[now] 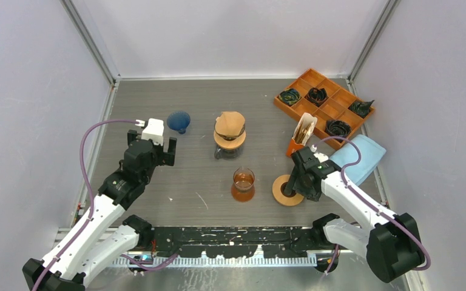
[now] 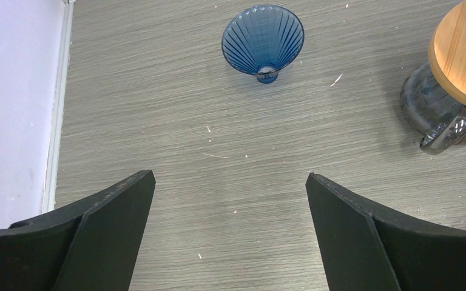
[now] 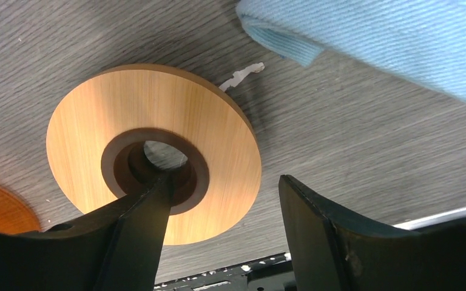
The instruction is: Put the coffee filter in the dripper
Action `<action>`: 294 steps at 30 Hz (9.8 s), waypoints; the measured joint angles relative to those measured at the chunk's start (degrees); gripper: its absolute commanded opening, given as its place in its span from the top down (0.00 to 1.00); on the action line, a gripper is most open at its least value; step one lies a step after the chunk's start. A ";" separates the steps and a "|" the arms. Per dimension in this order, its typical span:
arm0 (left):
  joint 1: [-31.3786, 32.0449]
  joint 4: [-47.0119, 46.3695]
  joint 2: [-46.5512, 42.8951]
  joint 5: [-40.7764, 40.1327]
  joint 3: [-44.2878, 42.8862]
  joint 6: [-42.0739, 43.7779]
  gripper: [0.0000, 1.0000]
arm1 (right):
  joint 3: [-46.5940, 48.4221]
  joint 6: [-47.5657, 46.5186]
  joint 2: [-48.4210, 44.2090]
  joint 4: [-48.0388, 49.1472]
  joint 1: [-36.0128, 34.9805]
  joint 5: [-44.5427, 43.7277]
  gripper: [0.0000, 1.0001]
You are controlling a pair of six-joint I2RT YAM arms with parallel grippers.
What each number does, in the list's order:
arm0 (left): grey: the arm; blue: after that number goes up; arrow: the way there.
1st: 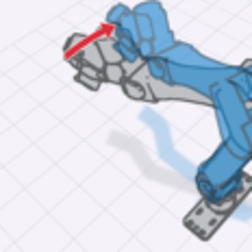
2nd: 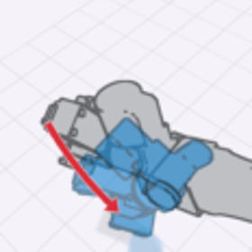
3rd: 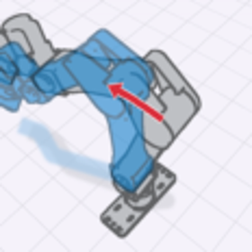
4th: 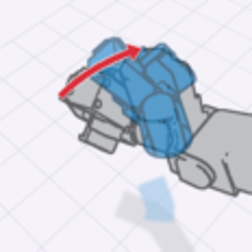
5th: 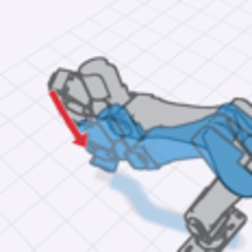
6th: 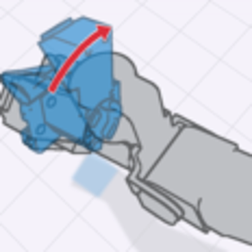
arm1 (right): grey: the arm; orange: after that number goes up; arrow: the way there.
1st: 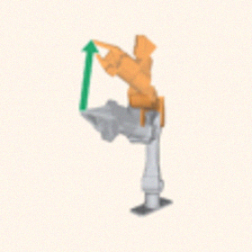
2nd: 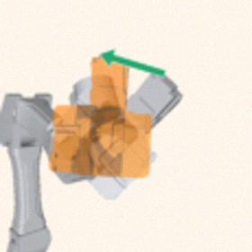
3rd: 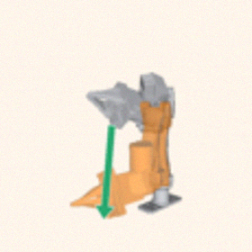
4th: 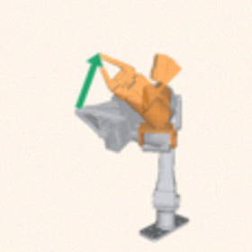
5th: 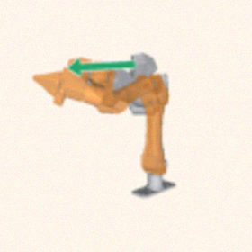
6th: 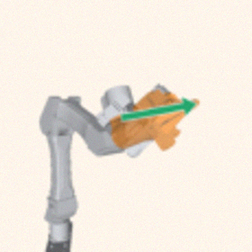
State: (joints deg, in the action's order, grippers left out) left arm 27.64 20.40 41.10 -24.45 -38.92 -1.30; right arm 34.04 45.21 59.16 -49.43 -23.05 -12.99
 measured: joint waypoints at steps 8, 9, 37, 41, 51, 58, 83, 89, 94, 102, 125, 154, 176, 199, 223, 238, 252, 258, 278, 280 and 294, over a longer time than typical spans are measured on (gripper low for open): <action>0.00 -0.02 0.17 0.00 0.07 0.02 0.01 | -2.71 0.09 2.03 5.18 0.79 2.29 0.38; 0.00 -0.02 0.24 0.00 0.09 0.02 0.01 | -3.15 0.15 2.14 5.77 0.81 2.56 0.40; 0.00 -0.02 0.66 -0.04 0.15 0.07 0.01 | 12.15 -4.96 1.20 -3.04 0.85 4.22 0.73; 0.00 -0.02 0.66 -0.04 0.17 0.07 0.01 | 17.92 -6.21 1.25 -5.25 0.00 4.76 0.74; -0.02 0.00 0.66 -0.07 0.15 0.04 0.01 | 31.01 -7.32 7.37 -9.35 -10.05 5.01 0.73; 0.00 0.00 0.66 -0.26 0.15 0.04 0.01 | 34.99 -5.99 12.26 -9.60 -18.03 4.76 0.73; -0.02 0.00 0.50 -0.52 0.15 0.04 0.01 | 37.86 -4.31 22.38 -9.57 -27.17 2.21 0.69; -0.02 0.00 0.50 -0.52 0.15 0.04 0.01 | 37.86 -4.20 23.54 -9.38 -27.85 1.18 0.63; -0.02 0.00 0.50 -0.52 0.15 0.04 0.01 | 37.86 -3.91 23.67 -9.35 -27.91 -0.22 0.54; -0.07 0.00 0.55 -0.52 0.15 0.04 0.01 | 37.75 -3.89 23.74 -8.87 -27.91 -0.17 0.48; -1.36 0.07 2.43 -0.50 0.15 -0.20 0.01 | 37.18 -4.37 22.49 -8.02 -27.89 2.60 0.37; -15.10 1.25 28.28 12.63 -17.97 -21.11 0.02 | 33.68 -10.82 6.60 -2.69 -27.89 -11.13 0.16; -34.10 -5.60 58.42 45.20 -28.48 -37.53 0.54 | 27.34 -13.77 3.63 8.04 -27.08 -16.57 0.11; -34.21 -4.85 63.43 52.26 -31.45 -39.32 1.00 | 33.31 -12.83 12.24 7.39 -26.16 -16.55 0.11; -22.05 22.32 35.98 46.82 -34.95 -30.27 1.00 | 36.79 -15.19 13.66 6.54 -19.06 -8.46 0.13; -4.83 36.09 27.41 39.39 -38.64 -31.89 1.00 | 39.98 -17.64 8.00 3.74 -18.82 1.44 0.17; 12.15 37.22 33.11 34.95 -45.35 -35.36 1.00 | 42.25 -16.13 4.94 0.92 -18.82 7.17 0.23; 15.93 36.59 37.68 33.40 -47.43 -35.76 1.00 | 42.27 -15.87 4.52 0.35 -18.82 7.69 0.26; 19.61 33.62 45.13 32.94 -49.59 -35.63 1.00 | 41.27 -15.10 3.23 -2.08 -18.82 9.31 0.34; 19.63 32.92 45.33 33.07 -49.59 -35.65 1.00 | 40.41 -15.04 3.34 -2.08 -18.82 9.94 0.34; 21.09 31.52 45.68 34.12 -47.69 -35.89 1.00 | 35.23 -14.69 5.66 -1.73 -18.82 13.68 0.40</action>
State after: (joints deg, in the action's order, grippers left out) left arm 48.73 51.92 86.78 9.67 -86.61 -37.19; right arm 69.28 30.52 64.82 -51.16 -41.87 0.69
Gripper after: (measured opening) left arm 0.032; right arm 0.606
